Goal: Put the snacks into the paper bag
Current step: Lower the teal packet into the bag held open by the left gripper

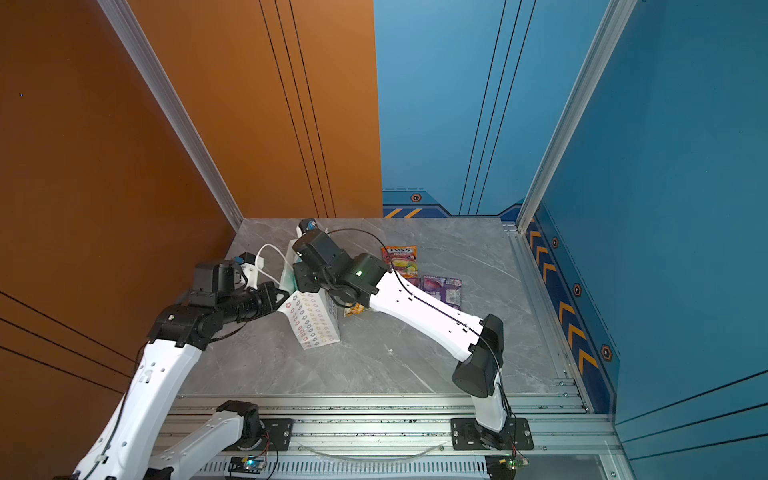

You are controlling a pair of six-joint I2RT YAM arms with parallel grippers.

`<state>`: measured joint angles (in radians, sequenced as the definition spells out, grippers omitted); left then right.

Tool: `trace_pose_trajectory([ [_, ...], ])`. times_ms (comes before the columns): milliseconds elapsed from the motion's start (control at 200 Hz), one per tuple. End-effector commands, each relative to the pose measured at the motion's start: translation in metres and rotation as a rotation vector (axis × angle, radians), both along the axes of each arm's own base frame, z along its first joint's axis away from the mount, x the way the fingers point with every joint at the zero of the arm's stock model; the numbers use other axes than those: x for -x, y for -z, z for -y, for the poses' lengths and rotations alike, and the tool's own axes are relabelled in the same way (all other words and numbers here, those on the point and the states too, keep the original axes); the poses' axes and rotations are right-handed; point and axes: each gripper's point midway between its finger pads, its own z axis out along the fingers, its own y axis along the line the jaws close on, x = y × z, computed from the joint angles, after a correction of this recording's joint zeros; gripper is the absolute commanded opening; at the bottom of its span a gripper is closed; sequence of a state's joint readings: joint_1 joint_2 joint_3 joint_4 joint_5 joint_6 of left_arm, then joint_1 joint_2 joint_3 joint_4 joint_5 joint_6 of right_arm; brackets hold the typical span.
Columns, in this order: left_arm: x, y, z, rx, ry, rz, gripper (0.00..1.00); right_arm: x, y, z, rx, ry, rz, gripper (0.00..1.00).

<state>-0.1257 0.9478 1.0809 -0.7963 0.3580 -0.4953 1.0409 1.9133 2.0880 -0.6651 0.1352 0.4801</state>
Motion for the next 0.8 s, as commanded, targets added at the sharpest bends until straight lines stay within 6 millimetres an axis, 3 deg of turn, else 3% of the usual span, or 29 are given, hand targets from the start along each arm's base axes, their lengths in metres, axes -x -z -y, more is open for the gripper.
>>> trace_pose_trajectory([
  [0, 0.004, -0.002, 0.002, 0.005, 0.009, 0.014, 0.06, -0.004, -0.026, -0.014, -0.127, -0.013, 0.005, 0.0],
  [315, 0.004, -0.003, 0.002, 0.005, 0.01, 0.015, 0.06, -0.013, -0.016, -0.013, -0.126, -0.003, -0.024, 0.0],
  [586, 0.004, -0.004, 0.002, 0.003, 0.011, 0.021, 0.06, -0.011, -0.014, -0.024, -0.155, -0.029, -0.045, 0.0],
  [796, 0.005, -0.007, -0.015, -0.078, -0.026, 0.023, 0.06, -0.012, -0.007, -0.026, -0.149, -0.03, -0.057, 0.0],
])
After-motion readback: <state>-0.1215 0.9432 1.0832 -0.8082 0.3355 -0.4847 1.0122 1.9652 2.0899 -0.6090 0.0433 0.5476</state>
